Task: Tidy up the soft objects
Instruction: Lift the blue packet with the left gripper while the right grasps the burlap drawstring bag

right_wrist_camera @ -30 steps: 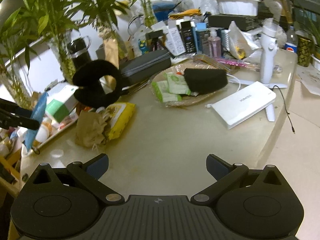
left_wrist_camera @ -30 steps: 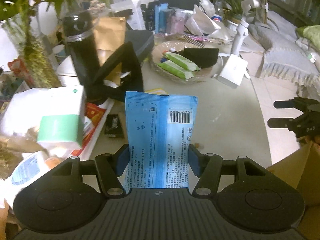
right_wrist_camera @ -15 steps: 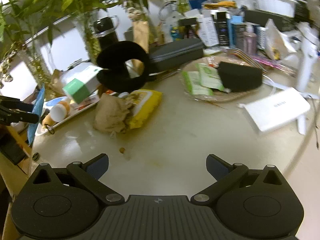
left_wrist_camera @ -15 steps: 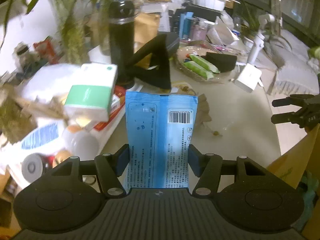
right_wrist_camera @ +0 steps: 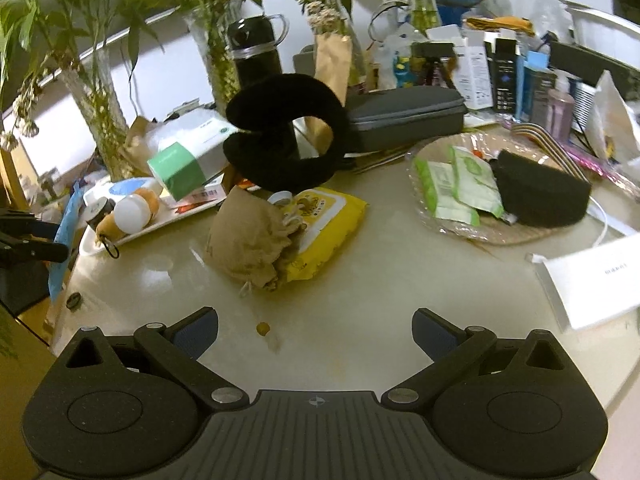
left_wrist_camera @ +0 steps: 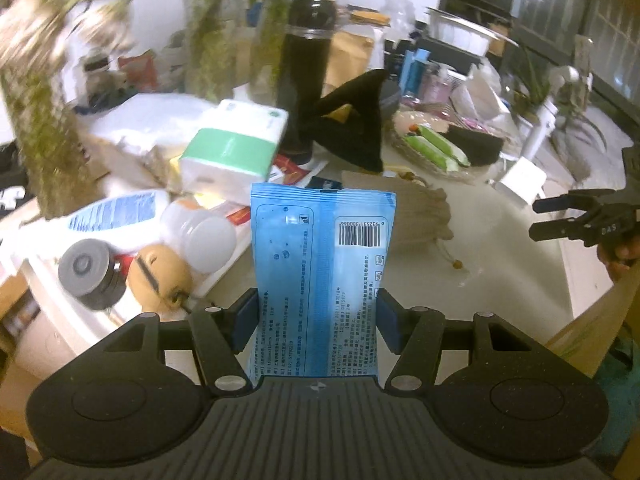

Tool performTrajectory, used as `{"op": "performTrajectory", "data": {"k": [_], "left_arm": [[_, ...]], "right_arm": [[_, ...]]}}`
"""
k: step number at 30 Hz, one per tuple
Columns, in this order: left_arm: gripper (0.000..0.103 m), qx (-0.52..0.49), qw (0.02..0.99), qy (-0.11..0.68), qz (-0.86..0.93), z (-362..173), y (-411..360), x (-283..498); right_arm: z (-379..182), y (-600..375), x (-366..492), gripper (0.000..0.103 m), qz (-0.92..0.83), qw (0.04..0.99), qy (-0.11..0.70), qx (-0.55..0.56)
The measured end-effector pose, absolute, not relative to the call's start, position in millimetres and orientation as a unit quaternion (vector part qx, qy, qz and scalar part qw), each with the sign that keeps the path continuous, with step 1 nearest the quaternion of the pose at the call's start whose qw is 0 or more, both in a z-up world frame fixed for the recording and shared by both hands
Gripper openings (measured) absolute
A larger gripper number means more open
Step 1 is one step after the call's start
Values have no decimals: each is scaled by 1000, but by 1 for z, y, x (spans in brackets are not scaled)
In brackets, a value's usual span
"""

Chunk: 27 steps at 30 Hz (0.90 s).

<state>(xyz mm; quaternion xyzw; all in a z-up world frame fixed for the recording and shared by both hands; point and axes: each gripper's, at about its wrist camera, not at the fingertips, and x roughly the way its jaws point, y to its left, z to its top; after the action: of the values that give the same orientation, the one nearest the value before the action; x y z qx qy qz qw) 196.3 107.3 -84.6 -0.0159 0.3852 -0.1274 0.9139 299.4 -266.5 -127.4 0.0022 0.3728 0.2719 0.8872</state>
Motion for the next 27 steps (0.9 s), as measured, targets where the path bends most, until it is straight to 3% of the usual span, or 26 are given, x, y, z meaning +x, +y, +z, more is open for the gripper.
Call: {"op": "performTrajectory", "data": {"k": [13, 27], "left_arm": [[59, -39, 919, 368, -134, -89, 115, 192], [59, -61, 917, 368, -140, -91, 127, 187]], "right_arm": [[-135, -234, 323, 102, 300, 876, 374, -49], [-149, -180, 360, 89, 337, 861, 360, -123]]}}
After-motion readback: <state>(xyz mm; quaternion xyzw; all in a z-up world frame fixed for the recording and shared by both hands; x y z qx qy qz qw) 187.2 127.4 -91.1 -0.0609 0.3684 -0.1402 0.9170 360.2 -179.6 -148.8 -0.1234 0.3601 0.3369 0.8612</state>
